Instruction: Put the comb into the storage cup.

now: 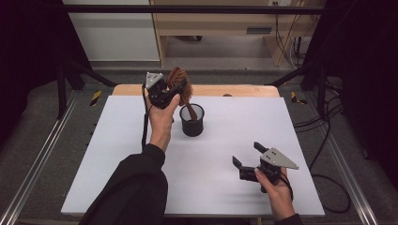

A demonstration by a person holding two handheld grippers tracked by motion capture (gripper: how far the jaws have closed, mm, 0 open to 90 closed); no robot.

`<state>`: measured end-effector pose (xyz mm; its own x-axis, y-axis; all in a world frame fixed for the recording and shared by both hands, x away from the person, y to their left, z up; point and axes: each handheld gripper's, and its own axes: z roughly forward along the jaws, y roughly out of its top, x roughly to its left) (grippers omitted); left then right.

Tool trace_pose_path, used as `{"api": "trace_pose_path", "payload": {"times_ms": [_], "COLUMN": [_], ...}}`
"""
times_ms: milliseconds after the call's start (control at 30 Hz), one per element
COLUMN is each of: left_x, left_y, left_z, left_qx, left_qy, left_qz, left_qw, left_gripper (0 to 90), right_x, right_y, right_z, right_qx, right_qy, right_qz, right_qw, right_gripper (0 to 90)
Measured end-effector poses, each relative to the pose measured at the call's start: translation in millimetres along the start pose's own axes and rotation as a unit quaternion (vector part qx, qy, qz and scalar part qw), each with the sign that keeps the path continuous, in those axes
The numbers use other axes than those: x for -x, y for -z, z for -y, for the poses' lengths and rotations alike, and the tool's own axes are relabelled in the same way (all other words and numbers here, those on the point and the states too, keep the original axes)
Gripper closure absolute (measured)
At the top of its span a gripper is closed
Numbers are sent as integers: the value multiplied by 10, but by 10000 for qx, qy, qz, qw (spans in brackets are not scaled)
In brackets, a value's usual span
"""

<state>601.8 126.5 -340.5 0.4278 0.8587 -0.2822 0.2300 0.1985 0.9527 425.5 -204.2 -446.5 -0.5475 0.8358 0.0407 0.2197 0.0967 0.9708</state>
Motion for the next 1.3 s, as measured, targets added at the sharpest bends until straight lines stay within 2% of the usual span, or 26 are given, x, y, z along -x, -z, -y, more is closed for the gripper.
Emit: {"api": "trace_pose_path", "payload": {"times_ms": [400, 1300], "left_x": [12, 65], "left_y": [14, -7], "left_z": [106, 192], "left_qx": [-125, -258], "left_qy": [52, 142], "left_qz": [60, 165], "left_qw": [9999, 9994], "left_gripper": [499, 498], "right_x": [-4, 4], "right_y": [-6, -5], "right_z": [1, 1], "right_qx": [-14, -8], "right_qy": [22, 11], "right_qz": [-13, -6], "right_qw": [10000, 10000], "right_gripper": [39, 39]}}
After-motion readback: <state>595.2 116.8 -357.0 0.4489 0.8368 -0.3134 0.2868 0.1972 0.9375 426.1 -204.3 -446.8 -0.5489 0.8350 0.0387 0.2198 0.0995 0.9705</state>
